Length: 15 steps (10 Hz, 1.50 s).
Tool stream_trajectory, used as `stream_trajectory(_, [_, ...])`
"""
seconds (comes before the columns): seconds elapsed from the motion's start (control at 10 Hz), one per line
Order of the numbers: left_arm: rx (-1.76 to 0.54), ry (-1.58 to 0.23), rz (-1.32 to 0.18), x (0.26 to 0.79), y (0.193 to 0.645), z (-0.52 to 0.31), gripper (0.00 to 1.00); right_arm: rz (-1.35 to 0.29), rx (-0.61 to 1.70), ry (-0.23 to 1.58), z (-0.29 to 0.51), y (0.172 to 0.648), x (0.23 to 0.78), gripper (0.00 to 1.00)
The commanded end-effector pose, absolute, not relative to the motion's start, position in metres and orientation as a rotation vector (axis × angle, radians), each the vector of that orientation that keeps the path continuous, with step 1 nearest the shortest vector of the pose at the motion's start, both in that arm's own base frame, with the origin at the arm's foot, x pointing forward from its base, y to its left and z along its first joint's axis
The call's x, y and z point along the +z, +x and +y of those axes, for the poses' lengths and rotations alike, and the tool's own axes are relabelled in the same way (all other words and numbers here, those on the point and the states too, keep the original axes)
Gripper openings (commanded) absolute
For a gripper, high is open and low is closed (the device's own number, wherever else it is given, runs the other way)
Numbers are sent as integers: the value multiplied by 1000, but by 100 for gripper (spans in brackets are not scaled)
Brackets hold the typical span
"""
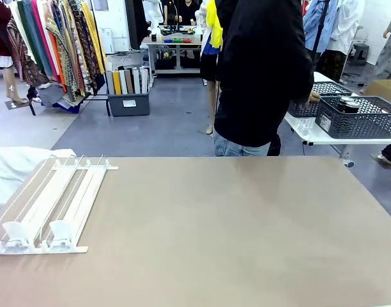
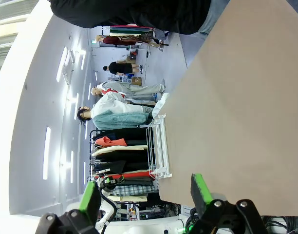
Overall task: Retrieve and store the cans from the dispenser.
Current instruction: Pick up one can from the Automatic Can Dispenser and place it in the middle of the table.
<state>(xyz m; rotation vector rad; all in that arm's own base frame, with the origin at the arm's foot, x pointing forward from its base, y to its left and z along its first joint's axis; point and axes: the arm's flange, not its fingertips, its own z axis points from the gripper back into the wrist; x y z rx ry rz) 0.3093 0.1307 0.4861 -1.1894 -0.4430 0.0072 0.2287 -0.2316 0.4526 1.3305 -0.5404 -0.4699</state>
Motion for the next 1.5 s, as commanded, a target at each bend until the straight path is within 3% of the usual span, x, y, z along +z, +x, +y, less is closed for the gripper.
stream_trajectory(0.0, [5,-1207,-458,487,310,129,100,-533,-450,1322,-232,225,453,100])
stream_trajectory(1.4, [5,-1207,-458,487,310,129,100,-533,-450,1322,-232,225,453,100])
